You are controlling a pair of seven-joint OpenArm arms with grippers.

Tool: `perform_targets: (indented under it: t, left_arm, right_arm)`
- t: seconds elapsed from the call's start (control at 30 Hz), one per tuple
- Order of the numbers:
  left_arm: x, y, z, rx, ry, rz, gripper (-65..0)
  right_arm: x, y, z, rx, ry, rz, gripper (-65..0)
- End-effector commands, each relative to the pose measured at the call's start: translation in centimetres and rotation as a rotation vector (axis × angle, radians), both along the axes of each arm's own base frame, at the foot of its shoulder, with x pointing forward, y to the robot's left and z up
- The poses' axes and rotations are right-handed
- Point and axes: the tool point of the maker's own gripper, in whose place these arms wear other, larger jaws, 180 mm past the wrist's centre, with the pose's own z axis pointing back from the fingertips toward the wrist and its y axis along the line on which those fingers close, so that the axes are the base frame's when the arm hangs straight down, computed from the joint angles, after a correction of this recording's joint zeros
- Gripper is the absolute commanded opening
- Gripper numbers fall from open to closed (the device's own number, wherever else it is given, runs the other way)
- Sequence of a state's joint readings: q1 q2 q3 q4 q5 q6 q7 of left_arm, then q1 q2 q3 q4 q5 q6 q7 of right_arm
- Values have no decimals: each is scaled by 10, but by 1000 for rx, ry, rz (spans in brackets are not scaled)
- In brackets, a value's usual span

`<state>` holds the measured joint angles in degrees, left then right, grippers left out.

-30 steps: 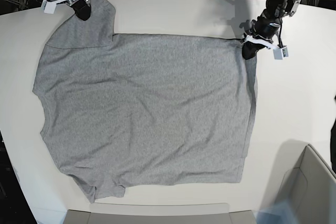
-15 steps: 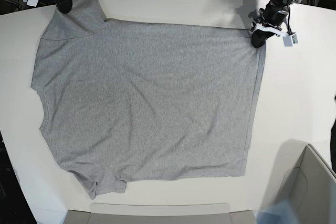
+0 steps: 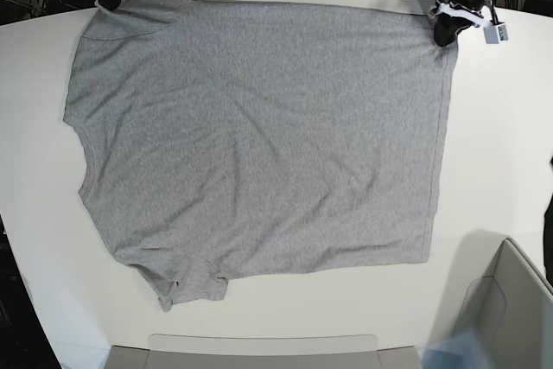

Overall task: Fold the T-shirt properly
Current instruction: 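Lift the shoulder edge with both grippers and fold it over the shirt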

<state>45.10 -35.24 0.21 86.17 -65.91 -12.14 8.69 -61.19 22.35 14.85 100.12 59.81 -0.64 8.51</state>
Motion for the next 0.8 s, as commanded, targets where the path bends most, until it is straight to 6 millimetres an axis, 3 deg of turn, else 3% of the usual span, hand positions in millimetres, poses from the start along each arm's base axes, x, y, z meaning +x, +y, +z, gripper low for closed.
perform_targets:
  t: [0.0,0.13,0.37,0.53,0.63,0.77]
  left_arm:
    - [-24,5,-12,46,125,-24,-650]
    - [-5,-7,3,37,73,-65,-650]
    - [8,6,13,59,74,-90,-650]
    - [36,24,24,51,50,-26,-650]
    - [44,35,33,34,58,20,-650]
    - [67,32,54,-27,19,59,-650]
  right_arm:
    - [1,-6,8,-20,-24,-2,-650]
    - [8,-2,15,-16,-47,13,-650]
    - [23,1,27,-19,-89,41,-650]
    - [54,8,24,-4,-65,152,-650]
    - [72,-1,32,-24,-70,173,-650]
    - [100,-3,42,-27,-80,214,-650]
